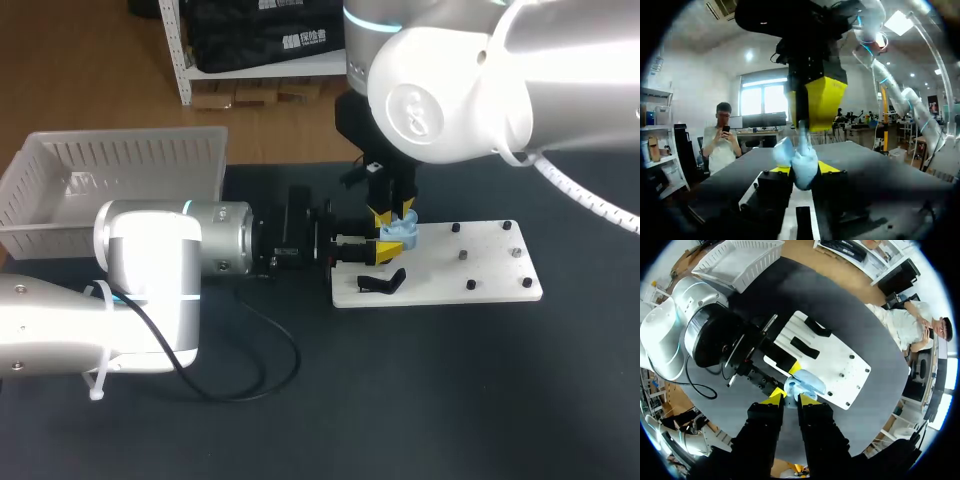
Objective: Pick up each earbud case from the left stands, insert the matching earbuds, close the lid, and place the case in the box.
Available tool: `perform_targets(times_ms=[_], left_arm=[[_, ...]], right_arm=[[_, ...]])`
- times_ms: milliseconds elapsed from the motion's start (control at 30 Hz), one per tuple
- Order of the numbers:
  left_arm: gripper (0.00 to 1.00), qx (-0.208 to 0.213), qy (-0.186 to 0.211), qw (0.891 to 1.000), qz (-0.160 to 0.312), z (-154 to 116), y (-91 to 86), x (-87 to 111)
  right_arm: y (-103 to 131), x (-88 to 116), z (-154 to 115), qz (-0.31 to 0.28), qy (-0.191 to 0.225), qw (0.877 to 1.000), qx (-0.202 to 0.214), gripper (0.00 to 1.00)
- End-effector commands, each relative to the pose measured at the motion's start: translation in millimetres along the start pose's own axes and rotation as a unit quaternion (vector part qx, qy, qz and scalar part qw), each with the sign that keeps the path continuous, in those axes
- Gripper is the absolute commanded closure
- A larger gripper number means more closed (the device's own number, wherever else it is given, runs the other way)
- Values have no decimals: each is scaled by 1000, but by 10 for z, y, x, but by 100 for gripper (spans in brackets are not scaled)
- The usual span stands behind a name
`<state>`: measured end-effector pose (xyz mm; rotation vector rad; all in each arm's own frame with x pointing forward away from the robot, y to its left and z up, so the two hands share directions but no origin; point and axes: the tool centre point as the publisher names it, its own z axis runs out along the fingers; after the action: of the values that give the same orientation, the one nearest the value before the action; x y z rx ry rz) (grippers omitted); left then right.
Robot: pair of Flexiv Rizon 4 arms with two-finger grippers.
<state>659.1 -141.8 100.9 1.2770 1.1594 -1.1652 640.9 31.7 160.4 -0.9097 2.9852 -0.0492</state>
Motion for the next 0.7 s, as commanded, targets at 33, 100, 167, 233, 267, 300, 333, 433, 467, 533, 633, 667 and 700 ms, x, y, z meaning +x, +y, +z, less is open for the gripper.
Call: perform_targets(times_ms=[33, 100, 167, 233, 267, 300, 333, 433, 467, 533, 633, 667, 700], left_arm=[[100, 1, 0, 1000, 0, 1, 9, -1], [100, 1, 0, 1000, 0, 1, 9, -1], [100, 1, 0, 1000, 0, 1, 9, -1], [100, 1, 0, 1000, 0, 1, 9, -1], [100, 1, 0, 1000, 0, 1, 9, -1], [100, 1, 0, 1000, 0, 1, 9, -1], [100, 1, 0, 1000, 0, 1, 9, -1], [100, 1, 0, 1000, 0, 1, 9, -1], [100, 1, 0, 1000, 0, 1, 9, -1], [100, 1, 0, 1000, 0, 1, 9, -1], [100, 1, 0, 1000, 0, 1, 9, -1], [100, 1, 0, 1000, 0, 1, 9, -1], [100, 1, 0, 1000, 0, 1, 9, -1]], right_arm=[[-2, -24, 16, 0, 2, 1000, -1, 100], [-3, -24, 18, 0, 2, 1000, -1, 100], [-4, -25, 21, 0, 2, 1000, -1, 100], [-5, -26, 25, 0, 1, 1000, -2, 100], [-4, -26, 29, 0, 1, 1000, -2, 100], [-4, -27, 32, 0, 2, 1000, -3, 100], [-4, -27, 34, 0, 2, 1000, -3, 100], [-7, -28, 41, 1, 2, 1000, -4, 100], [-9, -29, 44, 1, 2, 1000, -4, 100], [-14, -31, 52, 1, 2, 1000, -5, 100], [-24, -34, 68, 3, 2, 1000, -7, 100], [-26, -35, 70, 3, 2, 1000, -8, 100], [-26, -35, 73, 4, 1, 1000, -8, 100]])
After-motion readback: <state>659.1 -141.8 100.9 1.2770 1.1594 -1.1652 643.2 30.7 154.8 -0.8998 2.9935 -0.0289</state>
